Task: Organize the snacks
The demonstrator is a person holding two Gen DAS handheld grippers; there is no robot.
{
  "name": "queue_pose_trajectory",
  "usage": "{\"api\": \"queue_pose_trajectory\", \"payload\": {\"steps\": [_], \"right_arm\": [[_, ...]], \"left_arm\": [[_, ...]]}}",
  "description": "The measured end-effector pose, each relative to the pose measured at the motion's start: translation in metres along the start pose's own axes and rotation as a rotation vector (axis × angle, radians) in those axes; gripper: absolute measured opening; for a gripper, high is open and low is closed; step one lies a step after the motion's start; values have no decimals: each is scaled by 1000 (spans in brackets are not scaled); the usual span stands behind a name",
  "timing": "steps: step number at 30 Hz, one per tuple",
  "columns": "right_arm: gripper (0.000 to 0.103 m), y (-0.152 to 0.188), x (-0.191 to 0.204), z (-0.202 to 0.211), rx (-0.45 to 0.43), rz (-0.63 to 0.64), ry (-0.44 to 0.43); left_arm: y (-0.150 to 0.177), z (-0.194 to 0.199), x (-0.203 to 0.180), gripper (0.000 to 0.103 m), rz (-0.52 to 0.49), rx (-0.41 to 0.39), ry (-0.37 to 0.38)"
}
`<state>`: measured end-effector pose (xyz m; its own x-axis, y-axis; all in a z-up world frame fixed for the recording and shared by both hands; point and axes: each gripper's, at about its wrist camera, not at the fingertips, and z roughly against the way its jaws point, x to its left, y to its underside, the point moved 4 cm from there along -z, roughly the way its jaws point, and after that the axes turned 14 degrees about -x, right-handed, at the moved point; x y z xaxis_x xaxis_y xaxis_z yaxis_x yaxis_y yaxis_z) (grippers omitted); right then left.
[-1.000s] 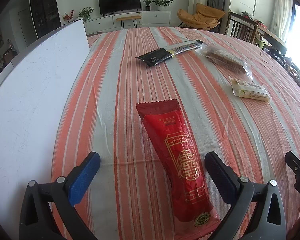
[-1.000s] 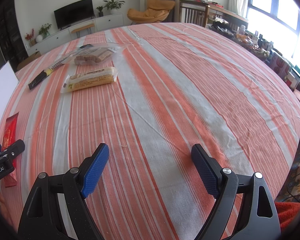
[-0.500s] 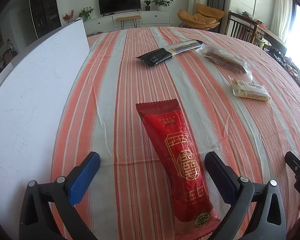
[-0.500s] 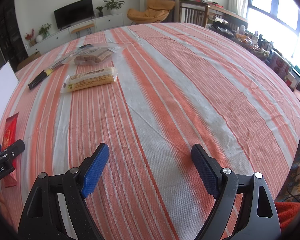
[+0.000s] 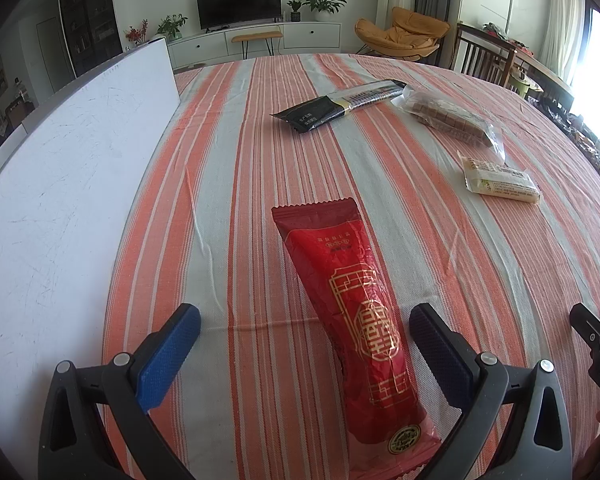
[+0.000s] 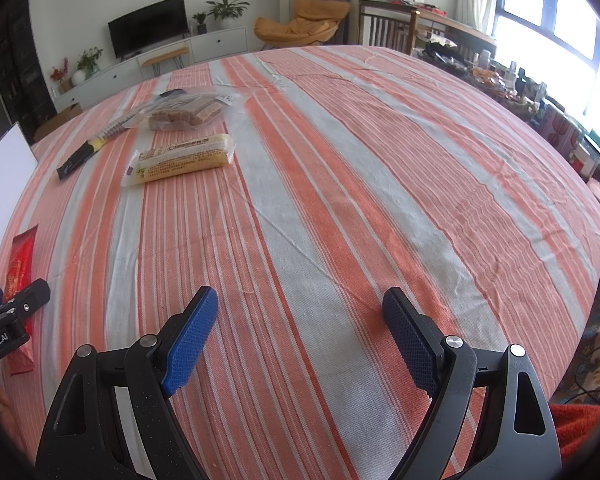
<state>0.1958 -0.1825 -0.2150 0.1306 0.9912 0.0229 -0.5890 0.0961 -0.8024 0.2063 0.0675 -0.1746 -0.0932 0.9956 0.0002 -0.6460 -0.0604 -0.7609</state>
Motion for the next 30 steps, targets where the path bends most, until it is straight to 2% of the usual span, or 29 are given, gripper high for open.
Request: {"api": "queue_pose_trajectory", "payload": {"steps": [15,20,23,27,30], "right_arm": [[87,-1,0,2,8,-5,-22],[87,-8,-5,1,62,-77,-148],[86,-31,7,-14,112,37,-275],[86,-76,28,-20,52,219,-404],[86,-97,45,-38,74,293,-505]], "left_arm": [[0,0,0,103,0,0,0],[0,0,0,103,0,0,0],[0,0,0,103,0,0,0],[0,0,0,103,0,0,0],[0,0,0,103,0,0,0]]}}
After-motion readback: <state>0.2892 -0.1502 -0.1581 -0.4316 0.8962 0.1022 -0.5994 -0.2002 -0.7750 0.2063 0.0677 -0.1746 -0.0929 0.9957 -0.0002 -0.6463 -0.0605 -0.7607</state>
